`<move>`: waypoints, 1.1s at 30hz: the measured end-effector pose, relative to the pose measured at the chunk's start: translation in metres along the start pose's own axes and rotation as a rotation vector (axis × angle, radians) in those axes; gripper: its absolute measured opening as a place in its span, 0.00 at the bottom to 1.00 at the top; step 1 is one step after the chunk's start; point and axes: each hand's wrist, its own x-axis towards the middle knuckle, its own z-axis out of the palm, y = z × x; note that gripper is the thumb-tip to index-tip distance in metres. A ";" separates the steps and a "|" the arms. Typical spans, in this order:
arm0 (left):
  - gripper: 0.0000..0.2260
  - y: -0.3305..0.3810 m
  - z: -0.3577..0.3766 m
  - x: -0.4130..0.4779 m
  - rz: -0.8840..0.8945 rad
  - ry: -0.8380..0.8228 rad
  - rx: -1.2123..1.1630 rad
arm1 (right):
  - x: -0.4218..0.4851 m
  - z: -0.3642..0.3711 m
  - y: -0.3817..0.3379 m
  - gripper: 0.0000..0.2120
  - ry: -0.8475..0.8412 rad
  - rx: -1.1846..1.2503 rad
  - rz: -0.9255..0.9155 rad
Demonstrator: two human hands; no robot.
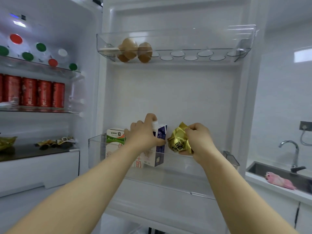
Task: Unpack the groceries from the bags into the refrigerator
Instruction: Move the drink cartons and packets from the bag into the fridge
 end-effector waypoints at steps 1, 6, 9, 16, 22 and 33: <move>0.32 0.001 0.000 0.000 -0.016 -0.035 0.034 | 0.000 0.000 0.000 0.08 0.000 0.006 0.000; 0.39 0.004 0.002 0.004 -0.026 -0.202 0.256 | 0.001 0.001 0.000 0.07 -0.015 0.018 -0.003; 0.38 0.004 0.001 0.006 -0.027 -0.276 0.304 | 0.001 0.000 0.000 0.06 -0.017 0.021 -0.019; 0.37 -0.001 0.001 0.004 -0.040 -0.217 0.202 | -0.003 0.001 -0.001 0.06 -0.023 0.028 -0.037; 0.44 0.001 -0.001 0.001 -0.062 -0.219 0.254 | -0.005 0.002 -0.002 0.08 0.004 0.045 -0.074; 0.15 0.000 -0.026 -0.036 0.123 0.259 -0.600 | -0.028 0.005 -0.015 0.08 -0.013 0.375 -0.265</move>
